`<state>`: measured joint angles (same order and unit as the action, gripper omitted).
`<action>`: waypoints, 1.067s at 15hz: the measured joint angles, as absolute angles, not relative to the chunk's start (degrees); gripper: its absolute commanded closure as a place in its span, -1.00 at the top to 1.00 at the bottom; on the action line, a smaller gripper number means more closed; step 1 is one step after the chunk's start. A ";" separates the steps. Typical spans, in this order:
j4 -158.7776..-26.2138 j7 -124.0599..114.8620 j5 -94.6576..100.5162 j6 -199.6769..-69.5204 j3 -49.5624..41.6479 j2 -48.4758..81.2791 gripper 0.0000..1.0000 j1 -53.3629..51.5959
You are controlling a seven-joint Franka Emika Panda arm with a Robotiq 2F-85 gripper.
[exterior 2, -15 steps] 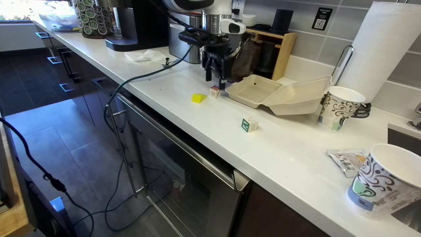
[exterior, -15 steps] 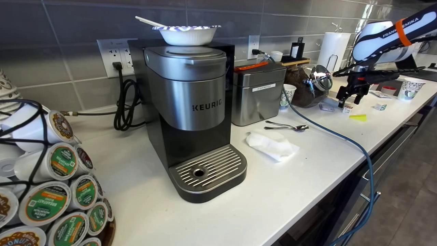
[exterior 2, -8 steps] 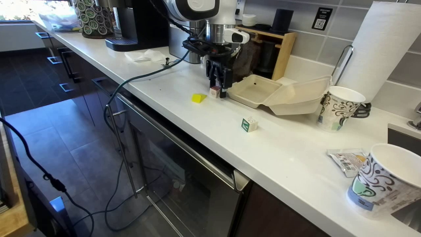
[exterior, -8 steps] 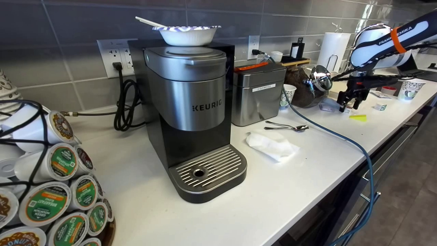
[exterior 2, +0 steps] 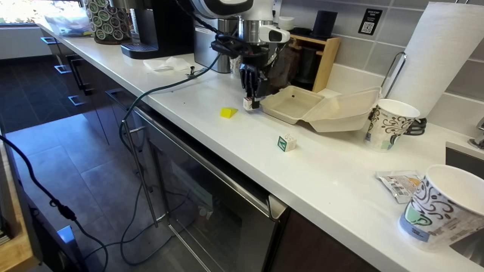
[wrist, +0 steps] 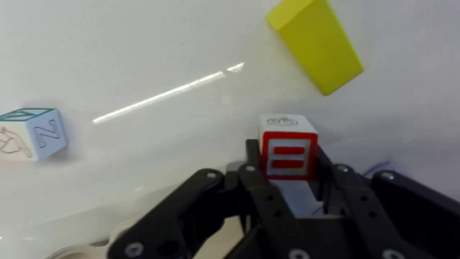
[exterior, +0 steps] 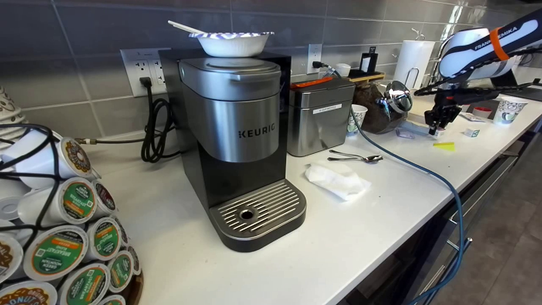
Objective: Put one cube in the food pack.
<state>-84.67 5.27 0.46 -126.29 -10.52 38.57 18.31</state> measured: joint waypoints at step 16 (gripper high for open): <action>-77.41 -1.16 -1.62 -127.28 -9.98 38.20 -0.83 17.97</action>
